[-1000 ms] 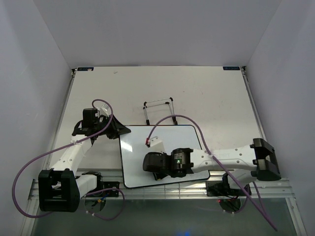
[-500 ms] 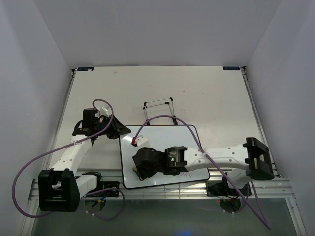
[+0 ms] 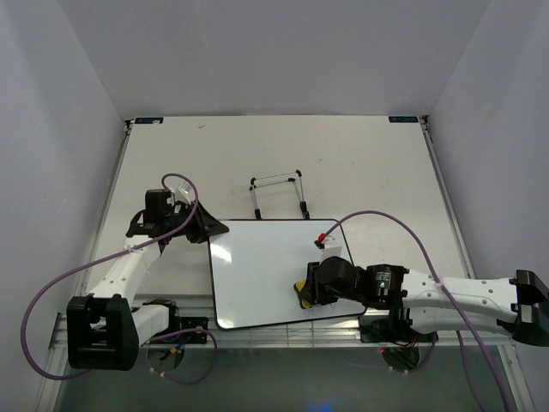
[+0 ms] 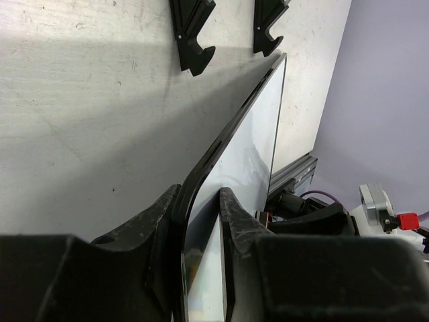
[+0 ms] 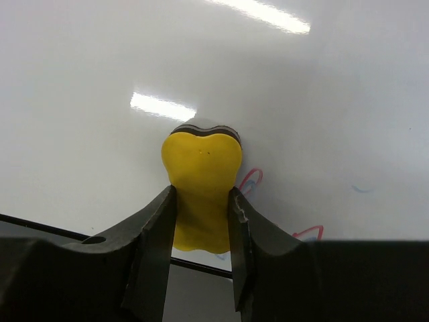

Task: Erase the whiteboard

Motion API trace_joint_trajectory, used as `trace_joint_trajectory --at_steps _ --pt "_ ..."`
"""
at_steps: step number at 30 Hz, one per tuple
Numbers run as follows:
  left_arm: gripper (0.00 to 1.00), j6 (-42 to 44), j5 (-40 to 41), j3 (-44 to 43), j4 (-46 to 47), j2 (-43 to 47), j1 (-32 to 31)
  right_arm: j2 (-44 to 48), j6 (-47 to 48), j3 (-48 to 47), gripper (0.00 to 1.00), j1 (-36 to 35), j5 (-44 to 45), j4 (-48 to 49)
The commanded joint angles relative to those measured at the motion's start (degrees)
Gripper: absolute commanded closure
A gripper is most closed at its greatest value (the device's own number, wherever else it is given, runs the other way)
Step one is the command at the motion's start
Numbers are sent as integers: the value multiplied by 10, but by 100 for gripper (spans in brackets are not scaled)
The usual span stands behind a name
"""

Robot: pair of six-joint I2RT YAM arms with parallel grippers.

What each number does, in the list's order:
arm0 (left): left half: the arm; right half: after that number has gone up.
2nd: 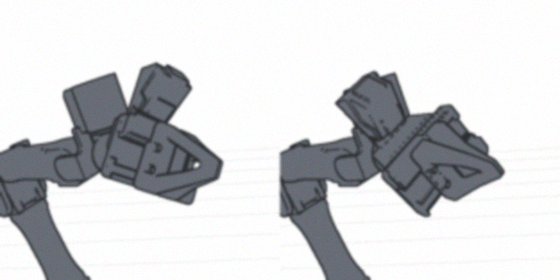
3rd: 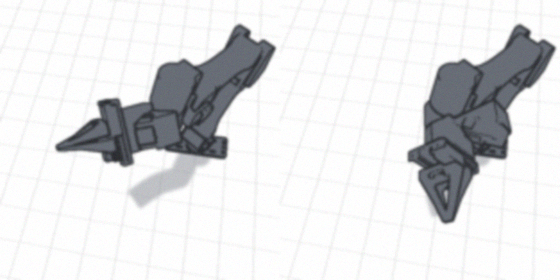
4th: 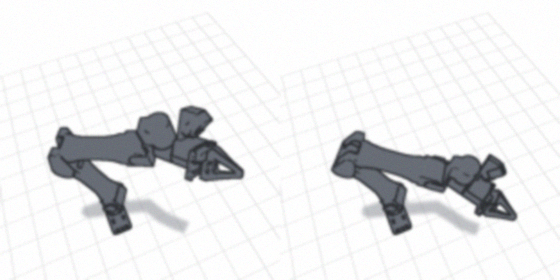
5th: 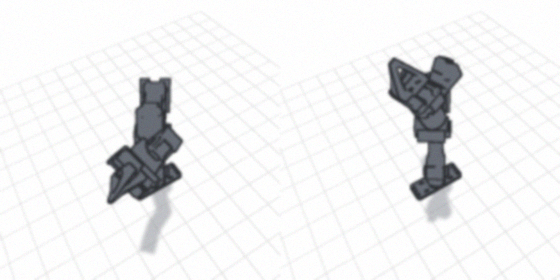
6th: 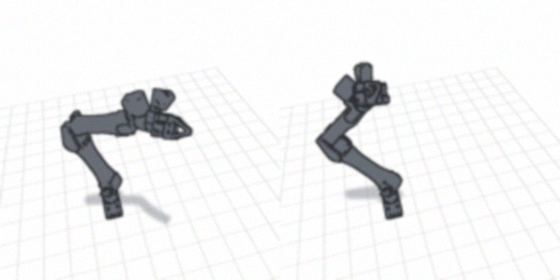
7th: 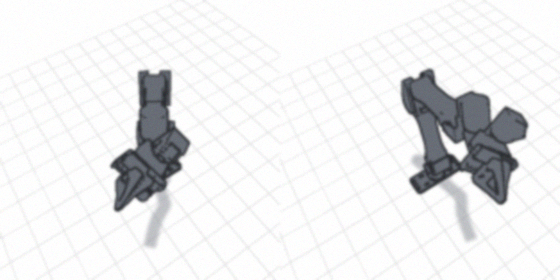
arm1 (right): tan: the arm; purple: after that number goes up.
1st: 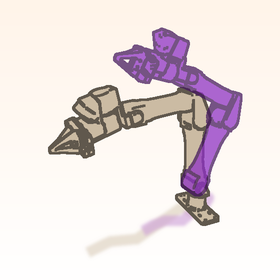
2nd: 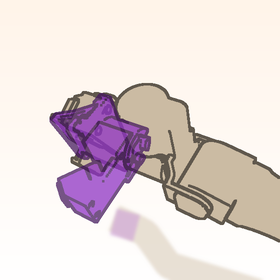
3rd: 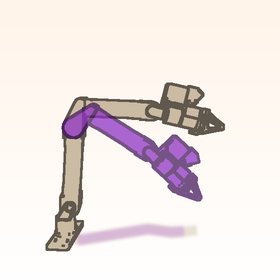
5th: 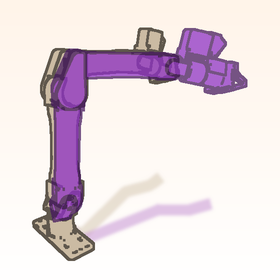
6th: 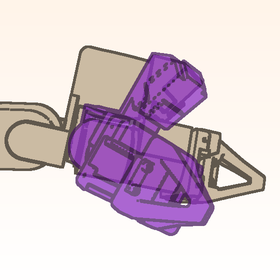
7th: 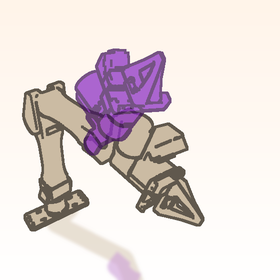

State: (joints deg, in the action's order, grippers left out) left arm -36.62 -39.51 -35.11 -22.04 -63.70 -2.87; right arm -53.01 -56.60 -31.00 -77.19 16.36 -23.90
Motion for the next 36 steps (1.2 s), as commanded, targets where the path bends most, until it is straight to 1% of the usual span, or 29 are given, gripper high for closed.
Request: trace_joint_trajectory --at_steps 1,3,6,9,10,11,13,14,17,21,24,28,29,30,31,33,34,36 --pt "100 46 82 2 -10 9 -9 -9 -10 15 75 2 4 -62" --pt "100 46 84 3 -10 9 -10 -23 4 -5 75 1 -13 -38" --pt "100 45 86 3 -11 10 -11 -81 38 -57 75 -16 -41 0" --pt "100 45 87 2 -11 9 -11 -184 68 -142 75 -51 -44 21" --pt "100 45 87 2 -11 9 -11 -203 75 -166 75 -59 -46 27" --pt "100 45 88 3 -11 8 -11 -222 89 -210 75 -68 -47 29" --pt "100 45 87 2 -12 7 -11 -272 100 -253 75 -92 -53 31" --pt "100 45 87 3 -12 7 -12 -287 110 -291 75 -99 -53 29" --pt "100 45 89 3 -12 9 -13 -339 126 -352 75 -126 -58 25" --pt "100 45 89 2 -12 8 -13 -385 136 -401 75 -138 -56 10" --pt "100 45 89 2 -12 8 -13 -387 126 -395 75 -142 -45 12" --pt "100 45 88 1 -12 7 -13 -354 84 -343 76 -147 -15 38" --pt "100 45 87 1 -12 5 -13 -351 77 -340 76 -149 8 34" --pt "100 45 87 1 -12 5 -13 -348 68 -339 76 -154 21 26" --pt "100 45 87 2 -12 5 -13 -348 58 -343 76 -157 49 -3" --pt "100 45 88 2 -12 6 -13 -350 30 -348 76 -169 73 -32" --pt "100 45 88 1 -12 6 -13 -351 20 -351 76 -172 92 -63" --pt "100 45 87 1 -12 5 -13 -358 -7 -363 76 -183 107 -96"
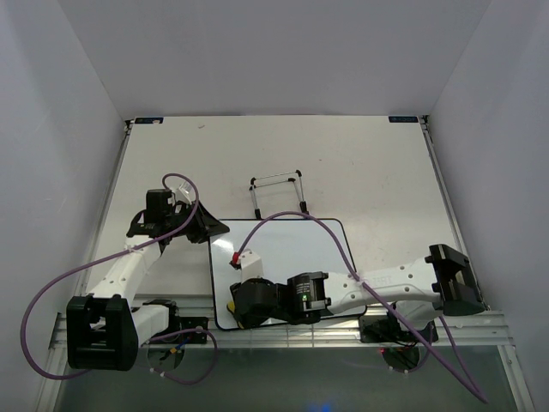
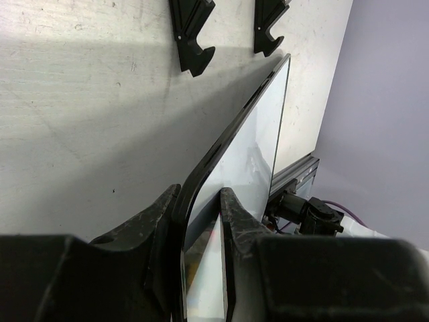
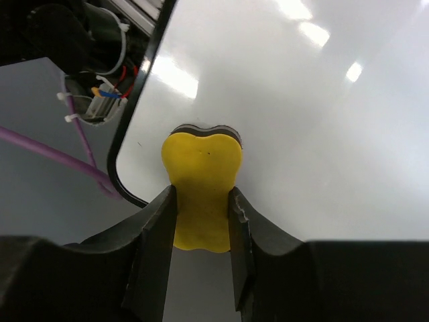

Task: Erase the whiteboard

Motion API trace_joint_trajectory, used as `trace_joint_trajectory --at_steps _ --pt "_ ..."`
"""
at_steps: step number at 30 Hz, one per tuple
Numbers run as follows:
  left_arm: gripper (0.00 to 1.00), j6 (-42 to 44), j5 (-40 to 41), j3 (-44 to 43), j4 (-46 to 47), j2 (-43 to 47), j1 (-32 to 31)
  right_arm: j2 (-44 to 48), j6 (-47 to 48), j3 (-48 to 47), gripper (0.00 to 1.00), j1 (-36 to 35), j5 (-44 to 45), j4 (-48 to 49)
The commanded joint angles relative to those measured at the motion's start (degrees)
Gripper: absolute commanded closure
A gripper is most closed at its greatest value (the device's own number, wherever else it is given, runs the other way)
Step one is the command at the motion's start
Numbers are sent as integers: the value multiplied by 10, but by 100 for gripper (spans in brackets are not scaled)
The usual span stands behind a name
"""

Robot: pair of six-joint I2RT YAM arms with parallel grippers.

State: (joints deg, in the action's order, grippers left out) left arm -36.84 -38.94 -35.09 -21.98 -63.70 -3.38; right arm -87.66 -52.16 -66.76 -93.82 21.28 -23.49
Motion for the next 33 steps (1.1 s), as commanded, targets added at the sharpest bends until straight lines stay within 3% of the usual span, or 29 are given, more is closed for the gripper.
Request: trace_joint_trajectory --at_steps 1,5,20,26,33 --pt "100 47 82 1 -13 4 -8 -19 -62 -12 76 -21 74 -117" --pt "100 47 81 1 -12 5 -8 -30 -106 -22 76 -38 94 -188" --pt "100 48 73 2 -10 4 -9 115 -189 189 75 -10 80 -162" --pt "100 48 69 3 -7 1 -9 84 -120 131 75 -23 89 -75" --pt "100 48 60 5 -5 -6 -9 -35 -72 -39 75 -36 138 -75"
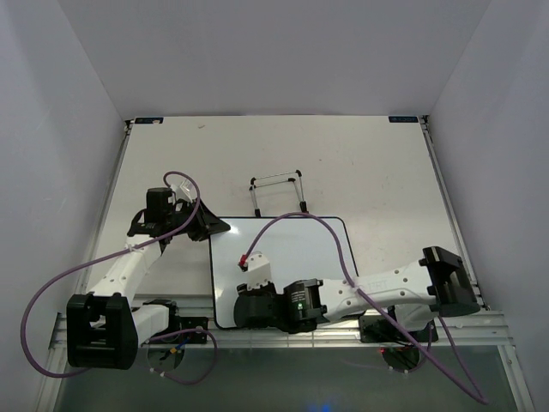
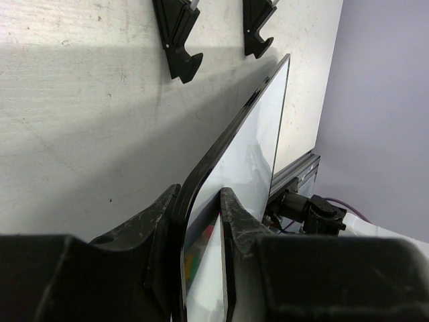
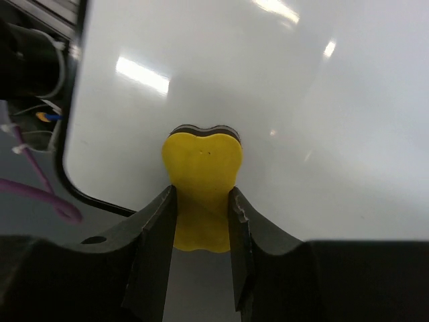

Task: Erase the whiteboard

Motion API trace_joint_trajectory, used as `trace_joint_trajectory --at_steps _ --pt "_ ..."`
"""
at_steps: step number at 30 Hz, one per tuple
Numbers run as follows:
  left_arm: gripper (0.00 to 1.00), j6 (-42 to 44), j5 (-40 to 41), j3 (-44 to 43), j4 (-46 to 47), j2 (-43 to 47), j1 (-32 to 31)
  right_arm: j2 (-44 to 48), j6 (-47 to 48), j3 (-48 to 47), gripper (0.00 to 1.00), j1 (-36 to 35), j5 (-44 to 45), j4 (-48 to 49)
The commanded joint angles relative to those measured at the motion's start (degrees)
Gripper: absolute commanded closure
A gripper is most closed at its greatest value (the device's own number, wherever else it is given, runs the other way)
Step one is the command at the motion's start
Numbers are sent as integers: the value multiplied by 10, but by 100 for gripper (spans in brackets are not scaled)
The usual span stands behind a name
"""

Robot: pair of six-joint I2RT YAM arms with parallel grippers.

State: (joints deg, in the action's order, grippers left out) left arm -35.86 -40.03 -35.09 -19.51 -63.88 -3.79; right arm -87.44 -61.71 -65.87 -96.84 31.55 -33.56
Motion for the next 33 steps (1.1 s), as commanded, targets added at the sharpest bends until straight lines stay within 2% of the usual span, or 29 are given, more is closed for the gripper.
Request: trace_joint_trajectory --at_steps 1,9,16,19,23,28,30,33 --pt "100 40 70 4 -30 -8 -6 -44 29 -59 75 -7 39 29" --pt "100 39 69 4 -29 -9 -5 -86 49 -134 75 -8 51 27" --pt "100 40 68 4 -29 -5 -6 -64 20 -99 75 -7 60 22" --pt "100 40 68 5 -28 -4 -6 -27 -23 -35 75 -2 63 2" --pt "100 40 67 4 -28 -4 -5 52 -105 99 75 4 56 -20" --pt "100 39 65 5 -28 -2 -5 183 -232 282 75 8 46 -75" --pt "100 40 65 5 -27 -2 -6 254 -256 354 75 10 40 -79" --pt "100 40 63 5 -27 -3 -7 353 -281 412 75 22 28 -86"
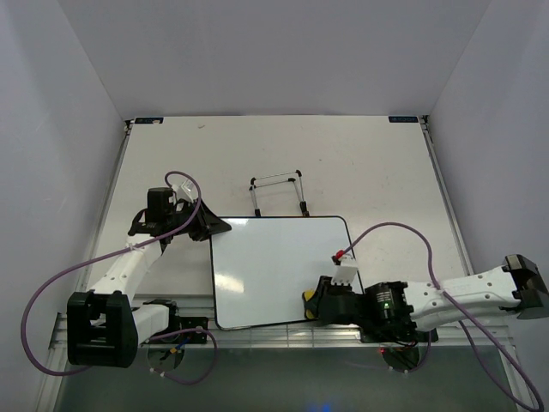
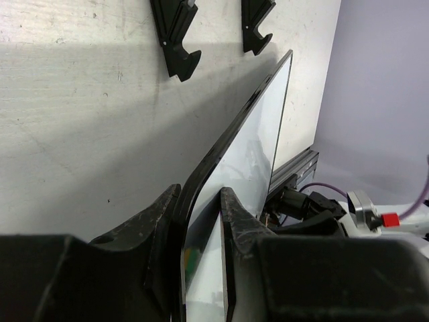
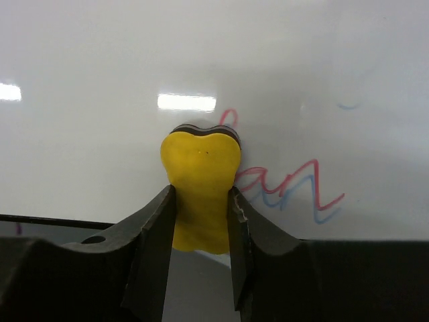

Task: Erase the whiteboard

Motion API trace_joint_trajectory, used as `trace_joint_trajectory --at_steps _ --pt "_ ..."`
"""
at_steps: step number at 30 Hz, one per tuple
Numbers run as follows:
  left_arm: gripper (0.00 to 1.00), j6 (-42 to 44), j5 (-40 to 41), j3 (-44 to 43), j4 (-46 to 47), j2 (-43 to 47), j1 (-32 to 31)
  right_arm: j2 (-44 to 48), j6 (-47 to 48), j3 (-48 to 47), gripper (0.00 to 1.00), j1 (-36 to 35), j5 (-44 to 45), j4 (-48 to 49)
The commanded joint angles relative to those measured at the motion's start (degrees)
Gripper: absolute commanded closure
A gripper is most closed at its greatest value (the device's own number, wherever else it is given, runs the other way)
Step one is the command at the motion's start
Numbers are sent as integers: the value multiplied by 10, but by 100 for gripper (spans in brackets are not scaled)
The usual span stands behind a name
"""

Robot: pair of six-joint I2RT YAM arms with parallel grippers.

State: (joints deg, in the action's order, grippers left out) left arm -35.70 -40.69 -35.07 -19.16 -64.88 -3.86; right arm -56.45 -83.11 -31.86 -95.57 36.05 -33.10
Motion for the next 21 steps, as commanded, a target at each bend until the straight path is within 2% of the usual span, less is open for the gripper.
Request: trace_joint_trajectory --at_steps 1,5,7,13,21 --pt "100 39 68 4 -29 7 -6 65 -75 99 75 13 -22 -98" --pt "100 38 67 4 -29 5 -5 162 -86 126 76 19 -29 -131" --pt "100 38 66 4 -29 5 -6 160 -77 118 76 31 -32 -137" --pt "100 36 74 4 -35 15 -5 40 25 66 75 108 -72 -137" --pt "100 16 116 -2 -78 54 6 -5 159 0 74 138 -95 -27"
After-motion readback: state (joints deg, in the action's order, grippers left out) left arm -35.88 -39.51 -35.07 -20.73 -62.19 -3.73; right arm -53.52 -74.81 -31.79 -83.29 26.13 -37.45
